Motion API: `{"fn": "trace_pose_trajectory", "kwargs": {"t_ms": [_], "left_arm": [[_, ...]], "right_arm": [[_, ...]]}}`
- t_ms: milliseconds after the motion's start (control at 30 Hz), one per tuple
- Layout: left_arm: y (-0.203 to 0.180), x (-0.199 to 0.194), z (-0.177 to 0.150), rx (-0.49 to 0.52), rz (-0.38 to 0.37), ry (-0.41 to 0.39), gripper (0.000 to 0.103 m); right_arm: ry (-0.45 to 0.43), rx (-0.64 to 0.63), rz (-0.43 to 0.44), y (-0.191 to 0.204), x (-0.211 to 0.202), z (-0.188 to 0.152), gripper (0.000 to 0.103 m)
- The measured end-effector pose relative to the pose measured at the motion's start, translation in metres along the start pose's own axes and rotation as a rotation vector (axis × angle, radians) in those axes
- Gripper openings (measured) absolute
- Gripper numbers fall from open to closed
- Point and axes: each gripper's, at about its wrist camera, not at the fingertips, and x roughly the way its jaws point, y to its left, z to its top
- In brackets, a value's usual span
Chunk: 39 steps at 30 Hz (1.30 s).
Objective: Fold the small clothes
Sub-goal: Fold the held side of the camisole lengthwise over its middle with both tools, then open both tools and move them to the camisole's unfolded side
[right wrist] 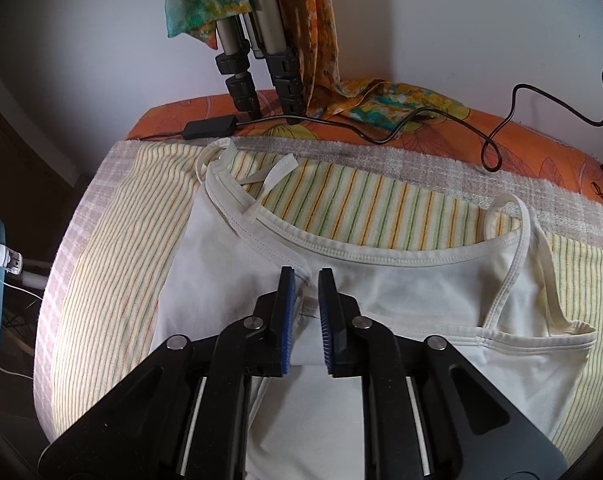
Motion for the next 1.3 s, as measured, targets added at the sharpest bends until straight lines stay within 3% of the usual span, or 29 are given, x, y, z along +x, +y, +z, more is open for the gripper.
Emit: {"fn": "trace_pose_trajectory", "kwargs": {"t_ms": [100,433,900,1067,1300], "left_arm": [[0.002,-0.005,-0.002,0.011,0.021,-0.013,0.031],[-0.008,-0.025,-0.012,0.046,0.032,-0.059,0.032],[-0.038,-0.038,-0.03,0.12,0.075,-0.147,0.032],[-0.06,-0.029,-0.03,0.164,0.079,-0.163,0.033],[-0.091,-0.004,-0.024,0.219,0.08,-0.145,0.033]], "right_arm": [[-0.041,0.01,0.008,-0.005,-0.015,0.0,0.042],[-0.144,0.038,0.018,-0.029,-0.08,-0.017,0.046],[-0.249,0.085,0.044,-0.087,-0.187,-0.087,0.052],[-0.278,0.083,0.021,-0.112,-0.207,-0.11,0.058],[-0.289,0.142,0.086,-0.15,-0.205,-0.13,0.058]]}}
